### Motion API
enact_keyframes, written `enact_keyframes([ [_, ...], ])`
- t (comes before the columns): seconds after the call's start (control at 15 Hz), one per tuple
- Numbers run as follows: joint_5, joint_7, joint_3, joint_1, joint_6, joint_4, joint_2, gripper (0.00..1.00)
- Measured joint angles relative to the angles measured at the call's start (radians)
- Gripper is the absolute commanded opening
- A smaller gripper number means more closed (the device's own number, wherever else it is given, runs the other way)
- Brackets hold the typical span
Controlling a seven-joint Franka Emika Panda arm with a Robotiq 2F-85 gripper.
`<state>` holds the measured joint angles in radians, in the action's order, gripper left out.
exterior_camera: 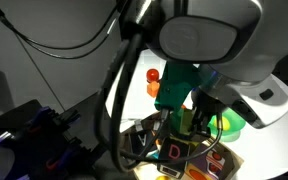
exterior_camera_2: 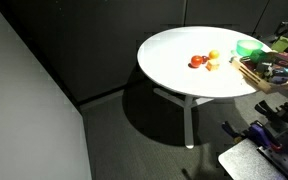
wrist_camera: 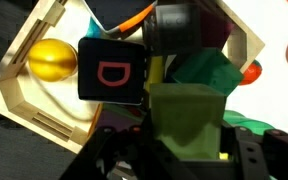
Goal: Move the yellow cube to the tray
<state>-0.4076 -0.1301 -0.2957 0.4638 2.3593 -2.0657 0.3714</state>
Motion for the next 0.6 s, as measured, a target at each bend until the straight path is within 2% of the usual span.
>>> enact_keyframes([
  [0.6,0.072,-0.008,-0.044,-0.003,0.015,0.006,0.020,0.25],
])
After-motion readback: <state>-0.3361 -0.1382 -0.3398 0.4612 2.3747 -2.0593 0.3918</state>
